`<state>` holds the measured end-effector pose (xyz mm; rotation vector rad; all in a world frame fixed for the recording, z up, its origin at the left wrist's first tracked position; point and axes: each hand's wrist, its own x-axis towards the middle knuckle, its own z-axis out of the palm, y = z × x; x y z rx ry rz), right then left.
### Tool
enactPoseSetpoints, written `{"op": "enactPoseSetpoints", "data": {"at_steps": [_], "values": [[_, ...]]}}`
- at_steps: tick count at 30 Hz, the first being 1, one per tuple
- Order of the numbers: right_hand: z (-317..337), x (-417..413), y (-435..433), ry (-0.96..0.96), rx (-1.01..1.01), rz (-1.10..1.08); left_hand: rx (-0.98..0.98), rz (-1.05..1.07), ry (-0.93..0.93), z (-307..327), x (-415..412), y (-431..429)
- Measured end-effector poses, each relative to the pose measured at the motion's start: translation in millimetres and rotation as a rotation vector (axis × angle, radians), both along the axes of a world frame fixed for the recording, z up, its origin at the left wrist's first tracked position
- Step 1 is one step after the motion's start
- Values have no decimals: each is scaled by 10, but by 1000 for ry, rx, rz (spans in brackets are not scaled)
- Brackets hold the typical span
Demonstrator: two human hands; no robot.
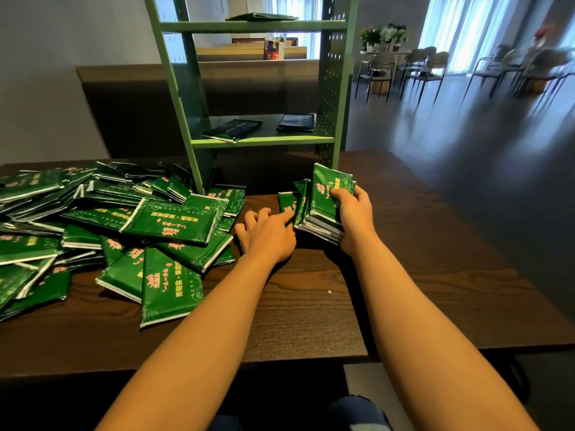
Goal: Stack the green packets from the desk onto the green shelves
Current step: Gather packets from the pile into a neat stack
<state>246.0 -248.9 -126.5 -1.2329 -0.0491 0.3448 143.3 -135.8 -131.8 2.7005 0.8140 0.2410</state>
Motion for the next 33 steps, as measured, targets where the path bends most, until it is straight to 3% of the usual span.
{"op": "enactPoseSetpoints", "data": {"at_steps": [8,12,17,27,30,33], "values": [[-40,-16,79,-152,-123,37,-20,68,-187,-30,-17,30],[-55,-28,79,-202,-156,56,-183,5,-349,-59,6,98],[-51,-53,83,-271,-195,105,-521,-61,-628,-20,49,78],[22,-93,56,-365,-151,21,-422,105,-1146,295,-206,273],[10,-88,36,-378,-151,5,-526,155,-1197,351,-245,263],[-5,-122,69,-397,-176,58,-578,40,-1092,331,-211,176]]}}
